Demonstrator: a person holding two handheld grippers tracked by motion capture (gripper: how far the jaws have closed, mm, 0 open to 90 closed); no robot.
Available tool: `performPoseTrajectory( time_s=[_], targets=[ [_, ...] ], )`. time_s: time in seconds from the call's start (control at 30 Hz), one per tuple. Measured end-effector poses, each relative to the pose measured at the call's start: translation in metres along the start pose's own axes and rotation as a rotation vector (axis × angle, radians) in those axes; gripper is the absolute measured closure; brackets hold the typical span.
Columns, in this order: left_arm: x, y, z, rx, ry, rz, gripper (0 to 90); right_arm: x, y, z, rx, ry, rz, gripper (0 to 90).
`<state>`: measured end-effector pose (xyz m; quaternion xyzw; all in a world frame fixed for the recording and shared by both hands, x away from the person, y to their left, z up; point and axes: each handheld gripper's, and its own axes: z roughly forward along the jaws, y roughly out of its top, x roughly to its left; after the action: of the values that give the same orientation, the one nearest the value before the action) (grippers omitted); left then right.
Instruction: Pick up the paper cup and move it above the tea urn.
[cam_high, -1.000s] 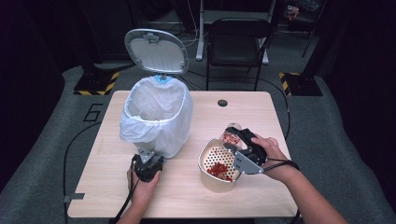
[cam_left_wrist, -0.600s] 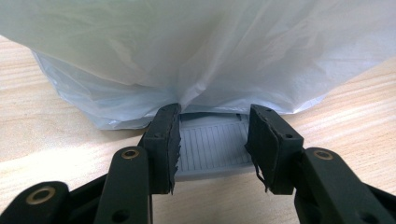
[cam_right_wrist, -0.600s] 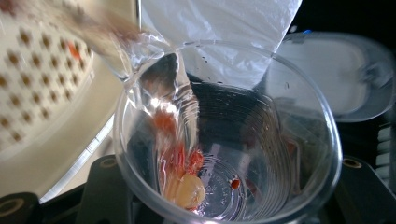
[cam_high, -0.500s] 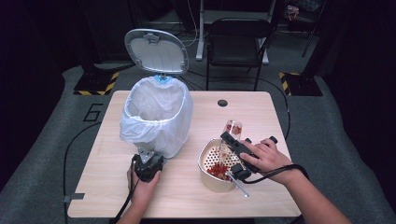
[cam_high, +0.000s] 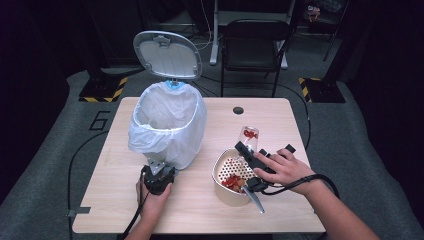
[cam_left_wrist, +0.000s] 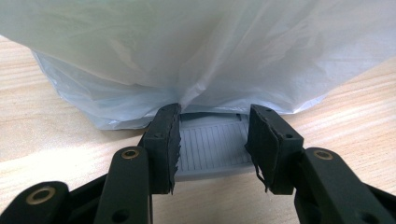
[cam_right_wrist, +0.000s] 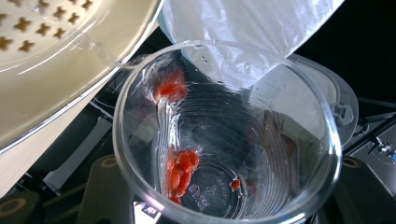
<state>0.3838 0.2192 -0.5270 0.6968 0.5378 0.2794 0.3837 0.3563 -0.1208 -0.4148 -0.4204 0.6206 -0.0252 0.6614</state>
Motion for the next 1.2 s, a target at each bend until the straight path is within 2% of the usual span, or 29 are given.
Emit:
performPoseTrajectory(
  time_s=[0.03, 0.07, 0.33, 0.37, 0.4, 0.47, 0.5, 0.57, 0.6, 0.63, 0.67, 0.7, 0.93, 0.97, 1.0, 1.03, 1.13, 1.2],
  targets=[
    [0.000, 0.000, 0.000, 0.000, 0.000, 0.000, 54.0, 0.000, 0.000, 0.000, 0.000, 0.000, 0.000, 42.3],
    [0.000, 0.000, 0.000, 0.000, 0.001, 0.001, 54.0, 0.002, 0.001, 0.000, 0.003, -0.005, -0.021, 42.2],
    [0.000, 0.000, 0.000, 0.002, -0.001, -0.001, 54.0, 0.003, 0.002, 0.000, -0.001, -0.005, -0.027, 42.2],
    [0.000, 0.000, 0.000, 0.002, -0.001, -0.001, 54.0, 0.005, 0.002, 0.000, 0.002, -0.005, -0.016, 42.2],
    [0.000, 0.000, 0.000, 0.001, -0.001, -0.001, 54.0, 0.004, 0.002, 0.000, -0.005, -0.007, -0.027, 42.2],
    [0.000, 0.000, 0.000, 0.002, -0.001, -0.001, 54.0, 0.006, 0.003, 0.001, -0.012, -0.034, 0.025, 42.2],
    [0.000, 0.000, 0.000, 0.002, 0.001, 0.002, 54.0, 0.002, 0.001, 0.000, -0.001, -0.017, -0.041, 42.2],
    [0.000, 0.000, 0.000, 0.002, 0.001, 0.003, 54.0, 0.002, 0.001, 0.000, -0.004, -0.008, -0.034, 42.2],
    [0.000, 0.000, 0.000, 0.002, 0.001, 0.002, 54.0, 0.006, 0.003, -0.001, 0.009, -0.019, 0.055, 42.2],
    [0.000, 0.000, 0.000, 0.002, 0.001, 0.002, 54.1, 0.006, 0.003, -0.001, 0.009, -0.019, 0.055, 42.2],
    [0.000, 0.000, 0.000, 0.002, -0.001, -0.001, 54.1, 0.000, 0.001, 0.000, -0.009, -0.013, -0.038, 42.2],
    [0.000, 0.000, 0.000, 0.001, 0.001, 0.001, 54.0, -0.003, 0.001, 0.000, 0.001, -0.062, -0.054, 42.2],
    [0.000, 0.000, 0.000, 0.000, -0.002, -0.004, 54.0, -0.002, 0.000, -0.001, 0.007, -0.066, -0.047, 42.1],
    [0.000, 0.000, 0.000, -0.002, -0.001, -0.004, 54.0, 0.000, 0.000, -0.001, 0.014, -0.048, -0.013, 42.1],
    [0.000, 0.000, 0.000, -0.002, -0.001, -0.004, 54.0, -0.004, -0.001, -0.001, 0.005, -0.063, -0.051, 42.1],
    [0.000, 0.000, 0.000, -0.002, -0.001, -0.004, 54.0, -0.004, -0.002, -0.001, 0.002, -0.063, -0.054, 42.1],
    [0.000, 0.000, 0.000, -0.003, -0.003, -0.007, 54.0, -0.007, -0.003, -0.002, -0.006, -0.064, -0.049, 41.9],
    [0.000, 0.000, 0.000, -0.002, -0.002, -0.006, 54.0, -0.008, -0.004, -0.003, -0.010, -0.060, -0.027, 41.8]
  ],
)
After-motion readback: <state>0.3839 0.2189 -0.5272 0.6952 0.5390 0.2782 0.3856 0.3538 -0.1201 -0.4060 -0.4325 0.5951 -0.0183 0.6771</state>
